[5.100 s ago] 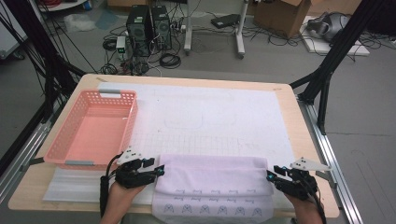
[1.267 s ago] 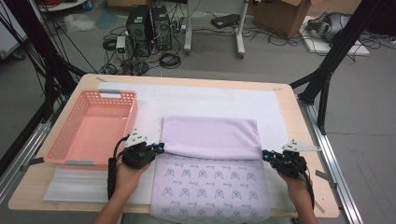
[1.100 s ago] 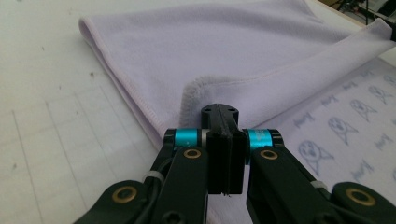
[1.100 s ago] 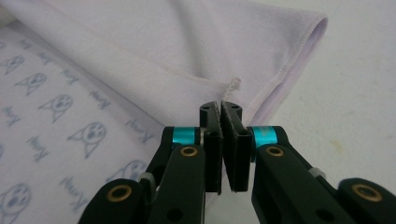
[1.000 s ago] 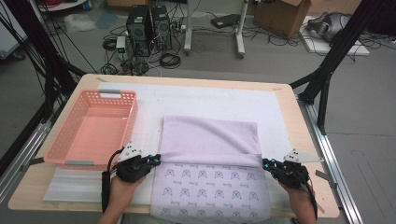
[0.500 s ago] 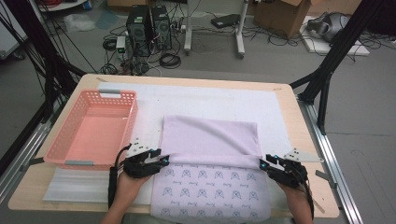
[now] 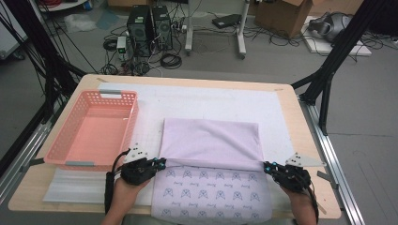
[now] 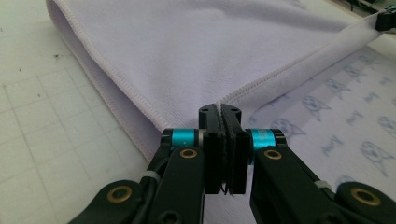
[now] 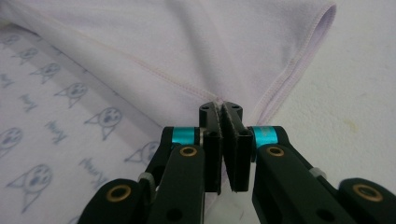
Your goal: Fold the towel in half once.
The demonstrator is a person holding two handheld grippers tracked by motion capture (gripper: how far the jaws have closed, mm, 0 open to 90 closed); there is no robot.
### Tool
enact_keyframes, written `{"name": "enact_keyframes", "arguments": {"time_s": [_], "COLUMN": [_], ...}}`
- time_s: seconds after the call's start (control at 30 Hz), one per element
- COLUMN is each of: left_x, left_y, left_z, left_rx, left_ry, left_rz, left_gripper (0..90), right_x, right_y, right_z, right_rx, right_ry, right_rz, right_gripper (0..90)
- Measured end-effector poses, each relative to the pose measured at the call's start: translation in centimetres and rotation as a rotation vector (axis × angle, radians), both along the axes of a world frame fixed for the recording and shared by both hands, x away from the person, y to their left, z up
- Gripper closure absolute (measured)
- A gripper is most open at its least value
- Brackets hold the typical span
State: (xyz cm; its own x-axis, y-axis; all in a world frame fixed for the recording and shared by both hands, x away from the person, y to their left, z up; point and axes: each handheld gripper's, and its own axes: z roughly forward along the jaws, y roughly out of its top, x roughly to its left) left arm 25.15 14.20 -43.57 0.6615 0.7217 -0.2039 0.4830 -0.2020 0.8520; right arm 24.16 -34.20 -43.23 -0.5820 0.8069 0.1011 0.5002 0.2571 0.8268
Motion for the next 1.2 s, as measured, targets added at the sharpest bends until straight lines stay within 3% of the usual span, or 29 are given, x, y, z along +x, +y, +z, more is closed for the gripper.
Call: {"name": "enact_keyframes", "arguments": {"time_s": [0.5, 0.8, 1.03, 1.07, 1.1, 1.13, 1.2], "left_x": [-4.1, -6.5, -7.6, -7.4, -7.1, -6.7, -5.8], "left_y": [1.1, 1.5, 1.7, 1.7, 1.6, 1.6, 1.6], "left_z": [0.3, 0.2, 0.0, 0.1, 0.2, 0.4, 0.9], "left_rx": [-0.022, -0.012, -0.02, -0.03, -0.04, -0.053, -0.062], "left_ry": [-0.01, 0.008, 0.033, 0.022, 0.014, 0.012, -0.018], "left_rz": [-0.038, -0.075, -0.104, -0.108, -0.107, -0.095, -0.071], "left_gripper": [87.3, 87.2, 86.3, 82.2, 71.9, 59.7, 49.7], "right_x": [-4.4, -6.9, -9.0, -9.2, -9.2, -9.1, -8.6], "right_y": [-0.1, -0.1, -0.1, 0.0, 0.1, 0.2, 0.2], "right_z": [0.6, 1.0, 1.0, 1.0, 0.9, 0.9, 1.5], "right_rx": [0.002, -0.007, -0.011, -0.017, -0.025, -0.033, 0.003], "right_ry": [0.004, 0.01, 0.044, 0.047, 0.058, 0.052, 0.04], "right_rz": [0.055, 0.082, 0.084, 0.091, 0.098, 0.097, 0.059], "right_gripper": [87.0, 87.0, 87.1, 86.9, 85.2, 77.3, 68.4]}}
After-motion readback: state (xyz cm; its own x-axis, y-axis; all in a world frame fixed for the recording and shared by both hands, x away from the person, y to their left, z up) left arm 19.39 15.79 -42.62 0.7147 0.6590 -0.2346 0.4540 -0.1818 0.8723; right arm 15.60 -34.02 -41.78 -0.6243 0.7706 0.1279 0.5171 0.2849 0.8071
